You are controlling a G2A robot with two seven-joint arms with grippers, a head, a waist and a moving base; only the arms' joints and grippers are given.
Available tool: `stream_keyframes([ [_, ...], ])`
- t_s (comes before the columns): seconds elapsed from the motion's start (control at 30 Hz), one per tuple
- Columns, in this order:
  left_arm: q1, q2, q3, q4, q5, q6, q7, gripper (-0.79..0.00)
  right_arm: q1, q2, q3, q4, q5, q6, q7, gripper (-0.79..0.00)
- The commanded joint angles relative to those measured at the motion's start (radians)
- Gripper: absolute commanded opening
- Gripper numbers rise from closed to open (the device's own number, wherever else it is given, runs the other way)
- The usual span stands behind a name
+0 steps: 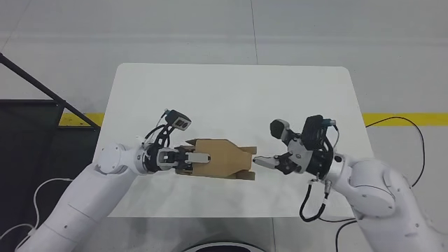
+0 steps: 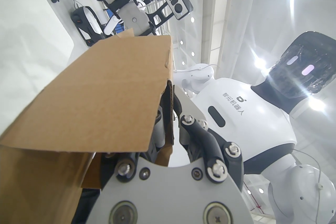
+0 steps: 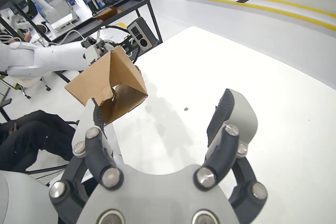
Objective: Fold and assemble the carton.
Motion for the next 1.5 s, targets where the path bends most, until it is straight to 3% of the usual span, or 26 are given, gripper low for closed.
stream_keyframes([
  [0.0, 0.006, -0.002, -0.01, -0.003, -0.003, -0.006, -0.002, -0.785, -0.004, 0.0, 0.006, 0.022, 0.071, -0.017, -0.004, 0.0],
  [0.17, 0.02, -0.004, -0.036, -0.011, 0.01, -0.027, -0.005, -0.785, 0.012, 0.002, -0.001, 0.075, 0.249, -0.075, 0.06, 0.0],
  [0.3, 0.026, -0.004, -0.059, -0.023, 0.098, -0.054, 0.018, -0.785, 0.054, 0.003, -0.032, 0.117, 0.393, -0.033, 0.166, 0.0],
  [0.67, 0.053, -0.012, -0.078, -0.067, 0.19, -0.1, 0.063, -0.785, 0.048, 0.002, -0.042, 0.104, 0.386, -0.018, 0.158, 0.0],
  [0.8, 0.055, -0.014, -0.084, -0.071, 0.212, -0.111, 0.074, -0.785, 0.049, -0.001, -0.059, 0.117, 0.459, -0.022, 0.17, 0.0],
  [0.97, 0.059, -0.017, -0.09, -0.072, 0.219, -0.112, 0.076, -0.785, 0.081, -0.002, -0.091, 0.157, 0.591, -0.015, 0.27, 0.0],
  [1.47, 0.061, -0.025, -0.1, -0.066, 0.229, -0.112, 0.075, -0.785, 0.165, -0.016, -0.17, 0.215, 0.719, -0.022, 0.394, 0.0],
])
